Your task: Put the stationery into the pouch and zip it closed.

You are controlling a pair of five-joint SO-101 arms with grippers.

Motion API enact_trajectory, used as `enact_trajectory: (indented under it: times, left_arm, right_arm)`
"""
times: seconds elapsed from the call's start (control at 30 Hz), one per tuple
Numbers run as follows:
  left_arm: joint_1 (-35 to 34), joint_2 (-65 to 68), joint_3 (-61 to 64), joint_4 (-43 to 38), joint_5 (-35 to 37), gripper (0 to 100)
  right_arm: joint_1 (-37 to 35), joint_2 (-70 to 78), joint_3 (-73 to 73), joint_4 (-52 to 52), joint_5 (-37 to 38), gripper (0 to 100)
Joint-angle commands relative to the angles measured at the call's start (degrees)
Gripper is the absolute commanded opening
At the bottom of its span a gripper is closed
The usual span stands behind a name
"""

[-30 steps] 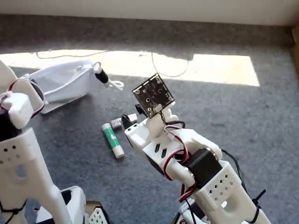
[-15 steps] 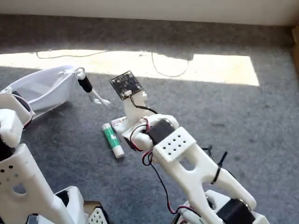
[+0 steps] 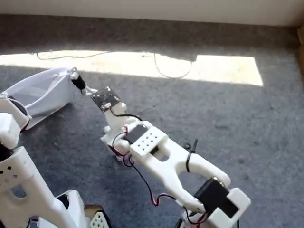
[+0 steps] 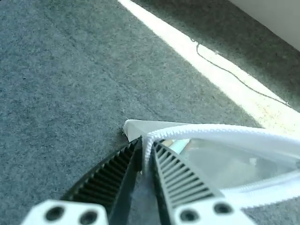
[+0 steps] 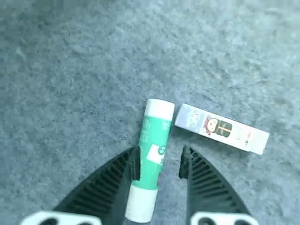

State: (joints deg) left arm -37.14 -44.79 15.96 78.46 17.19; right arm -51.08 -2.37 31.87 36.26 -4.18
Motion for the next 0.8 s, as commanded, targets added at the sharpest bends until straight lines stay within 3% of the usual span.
enact_trajectory:
  times: [0.0,0.43,0.63,0.77]
  left_arm:
    - [-0.4,-1.9,-0.8,-1.8,0.8,1]
    - [-0.2,-1.9,0.4,-2.0,0.7,1]
    - [-0.1,-1.9,0.4,-1.9,0.7,1]
    - [0.0,-1.9,0.4,-1.8,0.7,1]
  right_arm:
    - [-0.9,2.8,-6.7,-1.5,-0.3,13.9]
    - [-0.7,16.0,-14.5,-0.7,-0.3,13.4]
    - [-0.6,18.5,-19.1,4.5,-0.1,2.2]
    - [-0.5,18.5,-19.5,8.0,3.9,0.6]
